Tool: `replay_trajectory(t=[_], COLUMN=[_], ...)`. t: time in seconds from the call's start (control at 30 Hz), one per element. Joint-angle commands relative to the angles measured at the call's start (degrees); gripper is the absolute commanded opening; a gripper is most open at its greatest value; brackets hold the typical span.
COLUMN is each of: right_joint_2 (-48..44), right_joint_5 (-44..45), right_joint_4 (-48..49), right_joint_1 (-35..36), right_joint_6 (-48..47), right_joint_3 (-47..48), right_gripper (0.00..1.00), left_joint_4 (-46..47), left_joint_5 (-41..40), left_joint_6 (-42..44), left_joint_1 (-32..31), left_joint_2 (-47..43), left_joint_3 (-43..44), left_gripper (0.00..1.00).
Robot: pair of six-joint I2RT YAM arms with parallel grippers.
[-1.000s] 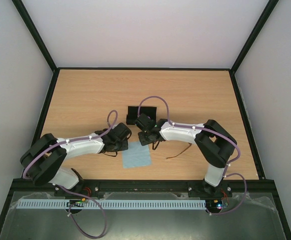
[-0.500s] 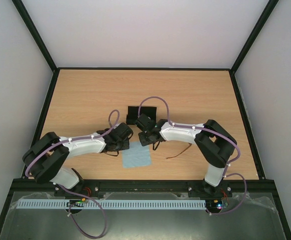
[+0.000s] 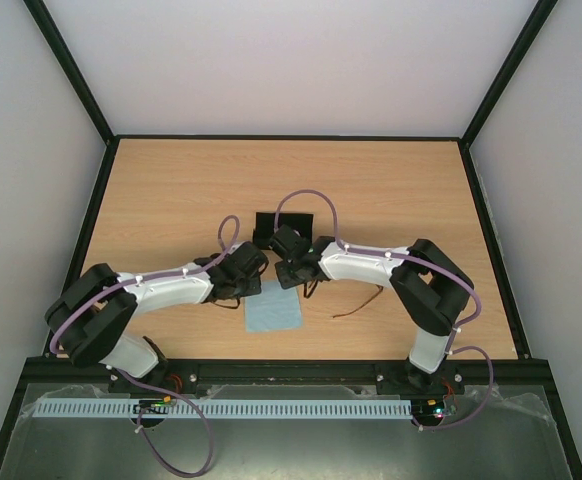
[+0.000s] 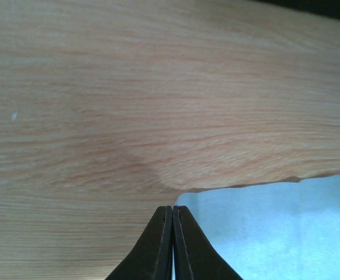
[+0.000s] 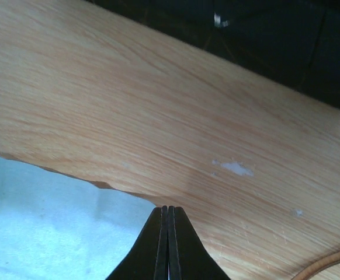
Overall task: Organize the sunglasses
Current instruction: Fold the glasses cleaning cloth at the center of the board.
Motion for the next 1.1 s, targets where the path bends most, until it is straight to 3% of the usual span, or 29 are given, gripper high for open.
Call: replay_trajectory(t=[0.0,0.27,0.67,1.07], right_joint_2=[-0.8,-1.9,-7.1,-11.9], right_joint_5=[2.1,1.4,-3.1,-5.5], right_joint_4=[-2.4,-3.1,-0.3,-0.1], right_joint_1=[0.3,0.2,0.5,0.9], right_joint_6=[-0.8,-0.7,-1.2,-2.0], right_joint_3=[2.5,2.8,-4.1,-8.2], right_gripper=[0.01,0.01,0.01,0.01], left_joint_4=[-0.5,-0.6,3.1,2.8], left_joint_5=[-2.1,-1.9,-0.4,-0.8], left_joint_6=[0.3,0.4,-0.2,-0.5], left_joint_1=[0.0,0.2,-1.4,-3.9], left_joint_2=[-1.3,-4.2,-10.2,-13.0], left_joint_3=[1.9,1.5,-5.2,-6.3], left_gripper=[0.02,0.02,0.02,0.02])
